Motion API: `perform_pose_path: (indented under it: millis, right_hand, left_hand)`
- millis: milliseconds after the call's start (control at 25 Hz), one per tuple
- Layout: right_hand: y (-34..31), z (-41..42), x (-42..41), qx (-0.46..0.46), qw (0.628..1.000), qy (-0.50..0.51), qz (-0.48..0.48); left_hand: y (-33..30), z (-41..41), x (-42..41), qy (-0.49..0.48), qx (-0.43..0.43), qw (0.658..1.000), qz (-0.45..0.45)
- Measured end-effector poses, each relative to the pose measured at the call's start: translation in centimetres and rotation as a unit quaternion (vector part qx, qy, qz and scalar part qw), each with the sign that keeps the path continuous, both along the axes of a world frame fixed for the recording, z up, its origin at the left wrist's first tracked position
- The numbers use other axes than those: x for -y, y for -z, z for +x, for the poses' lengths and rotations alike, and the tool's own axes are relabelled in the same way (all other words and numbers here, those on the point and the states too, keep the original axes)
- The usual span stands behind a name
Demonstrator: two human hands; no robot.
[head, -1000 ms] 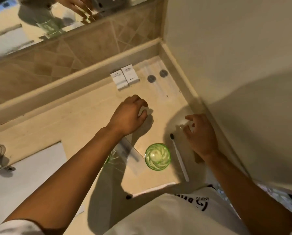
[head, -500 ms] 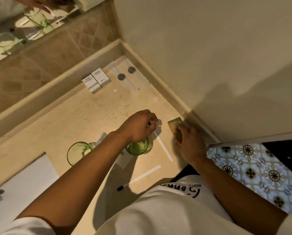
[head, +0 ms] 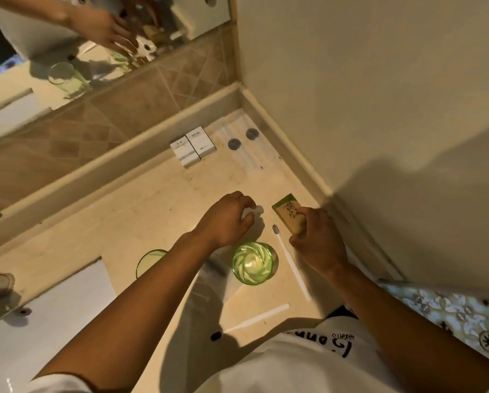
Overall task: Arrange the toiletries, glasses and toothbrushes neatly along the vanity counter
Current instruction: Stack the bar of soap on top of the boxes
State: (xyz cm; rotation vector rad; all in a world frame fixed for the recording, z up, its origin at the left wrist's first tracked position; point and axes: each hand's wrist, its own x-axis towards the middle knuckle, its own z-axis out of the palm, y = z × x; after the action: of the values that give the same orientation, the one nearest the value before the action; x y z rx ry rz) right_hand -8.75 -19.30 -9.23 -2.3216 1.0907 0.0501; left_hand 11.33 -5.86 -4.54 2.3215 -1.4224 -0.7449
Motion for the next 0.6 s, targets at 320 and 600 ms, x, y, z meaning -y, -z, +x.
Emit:
perform_pose_path:
  millis: [320, 600]
  right_hand:
    - [-1.0, 17.8, 3.1, 0.084, 0.983, -0.159, 0.041]
    - [-0.5, 29.7, 4.2, 0.105, 0.958, -0.265, 0.021]
  left_hand:
    - [3.8, 11.3, -5.3, -0.183, 0.099, 0.975, 0.074]
    - [8.7, 15.9, -6.9, -0.261, 0.143, 0.951, 0.079]
